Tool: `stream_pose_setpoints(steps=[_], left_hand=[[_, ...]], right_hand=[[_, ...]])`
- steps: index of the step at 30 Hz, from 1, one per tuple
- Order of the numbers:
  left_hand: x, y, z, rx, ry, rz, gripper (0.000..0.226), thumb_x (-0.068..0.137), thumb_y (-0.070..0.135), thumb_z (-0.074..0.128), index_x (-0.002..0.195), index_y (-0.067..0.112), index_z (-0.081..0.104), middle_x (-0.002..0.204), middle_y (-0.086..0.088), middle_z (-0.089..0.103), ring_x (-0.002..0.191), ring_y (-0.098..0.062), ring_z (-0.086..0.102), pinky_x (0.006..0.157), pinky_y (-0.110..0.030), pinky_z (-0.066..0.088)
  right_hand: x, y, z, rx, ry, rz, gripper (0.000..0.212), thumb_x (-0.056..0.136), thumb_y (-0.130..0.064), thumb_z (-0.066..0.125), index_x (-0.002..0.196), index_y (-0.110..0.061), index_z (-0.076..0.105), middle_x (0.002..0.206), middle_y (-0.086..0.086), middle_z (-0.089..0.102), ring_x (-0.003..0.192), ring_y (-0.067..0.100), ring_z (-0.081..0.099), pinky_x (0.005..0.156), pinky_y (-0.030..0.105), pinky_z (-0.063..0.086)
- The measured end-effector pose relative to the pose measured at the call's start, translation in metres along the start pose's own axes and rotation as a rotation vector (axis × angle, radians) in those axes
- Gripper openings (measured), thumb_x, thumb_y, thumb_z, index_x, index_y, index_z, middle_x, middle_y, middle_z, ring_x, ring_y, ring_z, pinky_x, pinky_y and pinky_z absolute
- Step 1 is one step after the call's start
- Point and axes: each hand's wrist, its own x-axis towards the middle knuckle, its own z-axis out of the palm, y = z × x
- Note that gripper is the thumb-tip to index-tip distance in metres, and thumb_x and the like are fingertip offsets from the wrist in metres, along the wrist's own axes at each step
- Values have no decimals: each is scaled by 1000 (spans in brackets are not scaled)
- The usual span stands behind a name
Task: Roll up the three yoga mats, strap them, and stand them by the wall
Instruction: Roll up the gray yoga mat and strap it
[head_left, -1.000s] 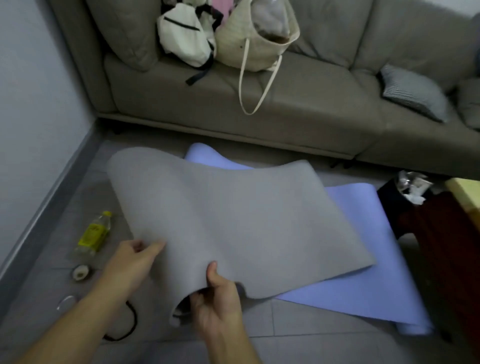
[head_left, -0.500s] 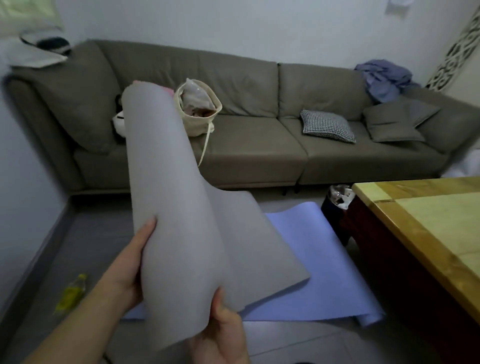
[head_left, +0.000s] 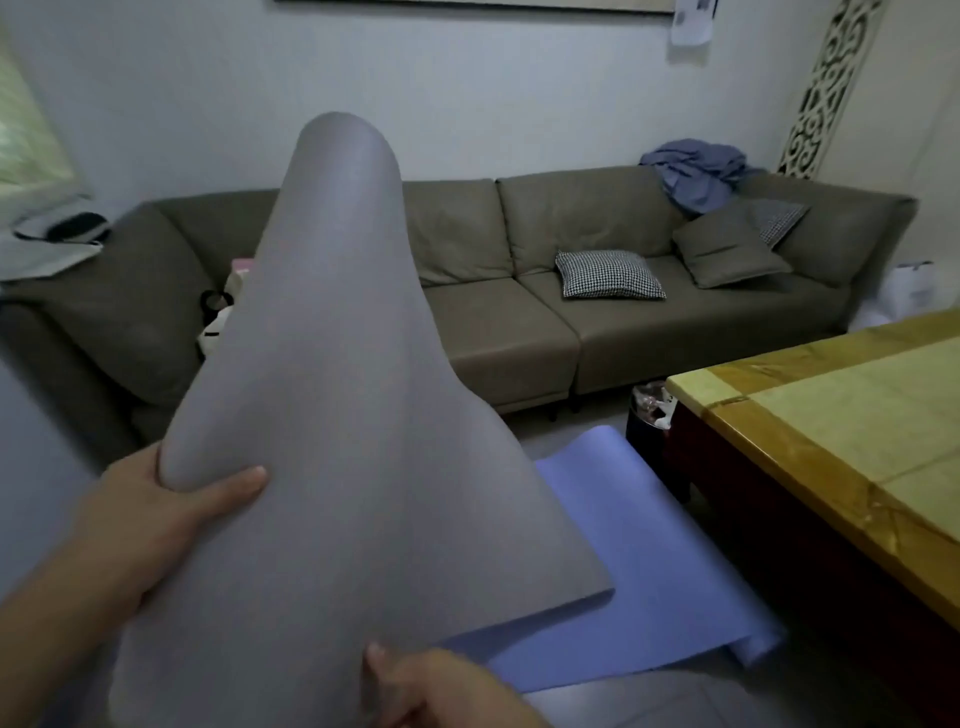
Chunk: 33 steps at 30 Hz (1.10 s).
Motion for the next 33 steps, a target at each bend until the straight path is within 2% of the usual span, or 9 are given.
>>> stream_pose_setpoints(steps=[2, 5, 12, 14, 17, 22, 25, 31, 33], left_hand=[[-5, 5, -16, 79, -50, 92, 55, 52, 41, 103, 100, 49, 77, 88, 12, 80, 80, -20, 78, 77, -49, 62], [-16, 1, -38, 166, -113, 141, 60, 48, 55, 103, 98, 64, 72, 87, 18, 80, 80, -4, 76, 72, -41, 62], [-12, -22, -91, 276, -196, 233, 55, 63, 48, 96, 113, 36, 77, 104, 7, 80, 98, -23, 76, 88, -56, 58], [-12, -22, -96, 261, -177, 228, 62, 58, 53, 98, 112, 32, 78, 103, 3, 79, 97, -26, 75, 91, -49, 54], [-17, -11, -92, 371, -176, 198, 78, 42, 52, 96, 114, 61, 67, 102, 21, 76, 94, -8, 71, 81, -34, 54], [-7, 15, -56, 585, -86, 374, 118, 53, 23, 88, 158, 42, 36, 146, -4, 54, 133, -35, 54, 102, -51, 47], [-43, 71, -26, 219, -256, 465, 141, 44, 29, 98, 157, 55, 18, 148, 37, 40, 137, 4, 44, 101, -34, 50], [-73, 90, -14, 605, -430, 537, 144, 46, 23, 104, 150, 72, 16, 163, 23, -19, 126, -5, 42, 88, -24, 55], [-68, 65, -14, 714, -406, 540, 113, 51, 25, 100, 143, 53, 41, 165, 12, -4, 124, -8, 45, 91, -31, 56]], right_hand=[[-15, -28, -7, -118, -24, 8, 61, 86, -37, 84, 135, -8, 60, 134, 14, 68, 115, 21, 66, 87, 17, 55], [-37, -80, -18, -201, 76, -139, 72, 73, -22, 91, 134, -14, 53, 110, 5, 69, 90, 28, 74, 90, 50, 63], [-91, -281, -99, -222, 245, -938, 154, 40, -15, 105, 157, -60, 16, 165, -8, 25, 120, 39, 66, 92, 56, 62], [-120, -298, -123, -191, 135, -912, 127, 48, -6, 104, 155, -24, 39, 137, 14, 58, 96, 25, 72, 76, 35, 65], [-139, -314, -109, -321, 0, -847, 48, 72, 23, 78, 114, 10, 59, 92, 18, 60, 73, 14, 65, 58, 15, 56], [-165, -268, -48, -886, 415, -1191, 38, 71, -21, 95, 97, -28, 68, 91, -16, 69, 85, 2, 67, 75, 30, 54], [-154, -222, 5, -1086, 557, -1470, 35, 75, -28, 87, 94, -20, 58, 91, -2, 60, 77, 29, 60, 60, 40, 45], [-138, -148, 56, -1136, 168, -1405, 37, 74, -23, 80, 102, -13, 57, 100, 5, 57, 81, 30, 54, 60, 45, 50], [-138, -133, 54, -1142, 69, -1378, 35, 80, -10, 74, 109, -12, 55, 109, 7, 57, 91, 30, 54, 70, 49, 53]])
